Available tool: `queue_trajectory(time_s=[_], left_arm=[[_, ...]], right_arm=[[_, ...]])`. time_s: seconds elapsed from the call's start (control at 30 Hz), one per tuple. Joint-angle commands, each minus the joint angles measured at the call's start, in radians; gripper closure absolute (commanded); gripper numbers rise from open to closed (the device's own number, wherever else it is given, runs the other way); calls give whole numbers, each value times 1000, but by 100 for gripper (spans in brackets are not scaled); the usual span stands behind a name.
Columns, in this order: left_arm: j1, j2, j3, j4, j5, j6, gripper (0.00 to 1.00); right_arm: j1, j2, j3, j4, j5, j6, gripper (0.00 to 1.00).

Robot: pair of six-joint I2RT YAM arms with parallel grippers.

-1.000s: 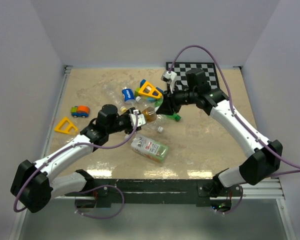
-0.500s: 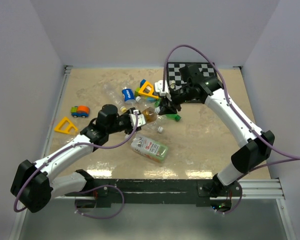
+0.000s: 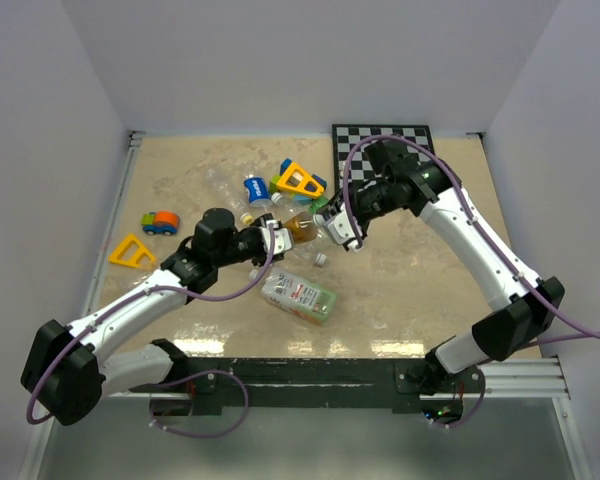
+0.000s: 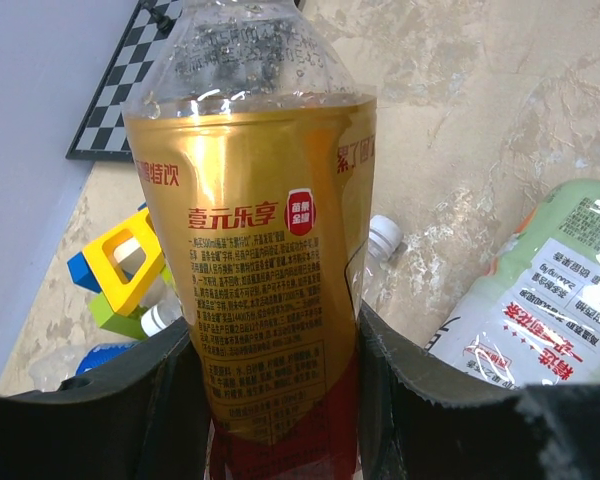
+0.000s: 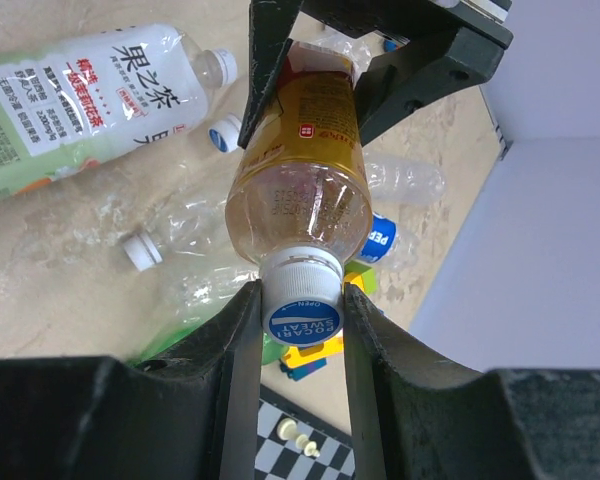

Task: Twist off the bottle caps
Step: Unscrew the bottle cap from the plastic bottle.

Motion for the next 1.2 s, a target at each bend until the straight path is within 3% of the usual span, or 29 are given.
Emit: queue_trajectory(time_s=[0.0, 0.1, 0.37, 0.6, 0.87, 0.93, 1.03, 1.17], left_arm=[[11, -28, 20, -21, 7, 2, 100], [11, -28, 22, -21, 11, 2, 100], [11, -25, 20, -19, 9, 0, 100], [12, -25, 23, -21, 11, 0, 100], [11, -25, 23, -19, 14, -3, 100], [12, -25, 23, -19, 12, -4, 100], [11, -23, 23, -19, 9, -4, 100], [12, -22, 23, -18, 6, -4, 100]], right_arm=[[-29, -25, 2, -18, 67, -86, 100], [-29, -16, -18, -18, 38, -65, 100], [-29, 38, -11, -25, -41, 173, 45], [-29, -16, -23, -18, -47, 316, 15], [-43, -150, -44, 102, -106, 582, 11], [-49, -180, -57, 212, -134, 792, 2], [-58, -216, -141, 479, -116, 1255, 2], [-61, -191, -190, 535, -160, 1497, 2]])
